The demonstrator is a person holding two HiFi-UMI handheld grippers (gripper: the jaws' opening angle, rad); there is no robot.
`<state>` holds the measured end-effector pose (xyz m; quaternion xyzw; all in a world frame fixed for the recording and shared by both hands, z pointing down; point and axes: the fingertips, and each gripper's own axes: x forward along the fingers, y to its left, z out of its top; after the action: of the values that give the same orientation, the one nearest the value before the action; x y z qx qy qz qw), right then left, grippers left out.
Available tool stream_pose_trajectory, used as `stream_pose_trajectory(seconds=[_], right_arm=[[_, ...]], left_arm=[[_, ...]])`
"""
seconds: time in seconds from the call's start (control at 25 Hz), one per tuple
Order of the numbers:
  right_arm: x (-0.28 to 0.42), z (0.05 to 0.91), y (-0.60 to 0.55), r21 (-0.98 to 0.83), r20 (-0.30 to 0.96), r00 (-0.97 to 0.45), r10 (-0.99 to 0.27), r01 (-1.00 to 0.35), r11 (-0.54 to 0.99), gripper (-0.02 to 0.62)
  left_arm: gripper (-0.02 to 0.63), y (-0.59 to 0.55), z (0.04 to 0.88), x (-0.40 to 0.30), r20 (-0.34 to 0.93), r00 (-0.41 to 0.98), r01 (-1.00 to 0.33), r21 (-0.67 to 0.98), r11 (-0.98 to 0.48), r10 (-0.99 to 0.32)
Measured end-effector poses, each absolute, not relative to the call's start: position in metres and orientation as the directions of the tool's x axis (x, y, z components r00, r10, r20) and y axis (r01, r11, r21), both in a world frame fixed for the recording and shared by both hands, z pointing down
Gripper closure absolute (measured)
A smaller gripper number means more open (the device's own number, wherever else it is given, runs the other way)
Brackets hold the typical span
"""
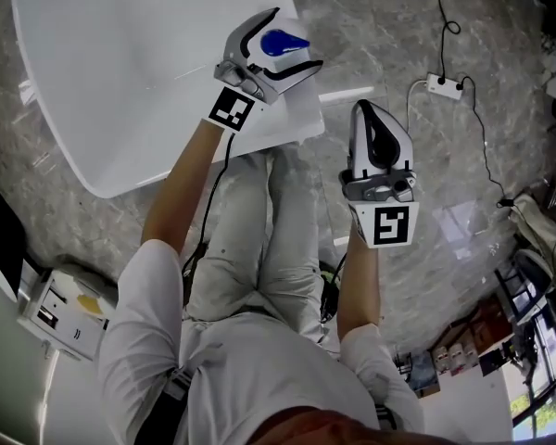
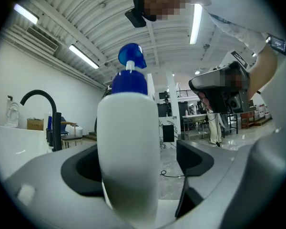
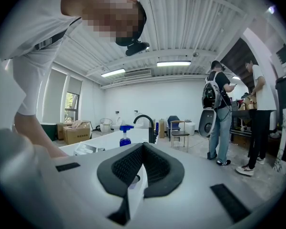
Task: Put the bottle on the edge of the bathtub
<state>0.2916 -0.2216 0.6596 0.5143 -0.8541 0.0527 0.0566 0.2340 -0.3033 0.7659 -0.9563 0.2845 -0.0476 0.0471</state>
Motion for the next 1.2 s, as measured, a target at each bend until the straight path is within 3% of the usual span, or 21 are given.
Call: stream_pose_trajectory(seconds=[0.2, 0.68, 0.84, 1.04, 1.2], right_arm=[[0.291, 0.632, -0.211, -0.042, 0.159, -0.464, -0.872, -0.885, 0.463, 0.594], [0.293, 0.525, -0.192, 0.013, 0.139, -0.440, -0.887, -0.895, 0.445, 0.594], [0.284, 0.475, -0.191, 0.033, 0.116, -0.455, -0.883, -0.887, 0.461, 0.594], [0.270, 0.421, -0.184, 0.037, 0.098, -0.476, -0.874, -0.876, 0.482, 0.594], [0.252, 0.381, -0.175, 0.022, 0.078, -0.492, -0.867, -0.869, 0.495, 0.594]], left_arm=[[0.115, -0.295, 0.740, 0.228, 0.088, 0.833, -0.534, -0.126, -0.836, -0.546], [0.121, -0.266, 0.618, 0.208, 0.089, 0.836, -0.528, -0.138, -0.838, -0.542], [0.156, -0.257, 0.565, 0.200, 0.060, 0.836, -0.534, -0.138, -0.834, -0.545], [0.249, -0.248, 0.500, 0.185, -0.002, 0.818, -0.574, -0.065, -0.816, -0.575], [0.322, -0.233, 0.459, 0.176, 0.009, 0.824, -0.561, -0.127, -0.818, -0.567]])
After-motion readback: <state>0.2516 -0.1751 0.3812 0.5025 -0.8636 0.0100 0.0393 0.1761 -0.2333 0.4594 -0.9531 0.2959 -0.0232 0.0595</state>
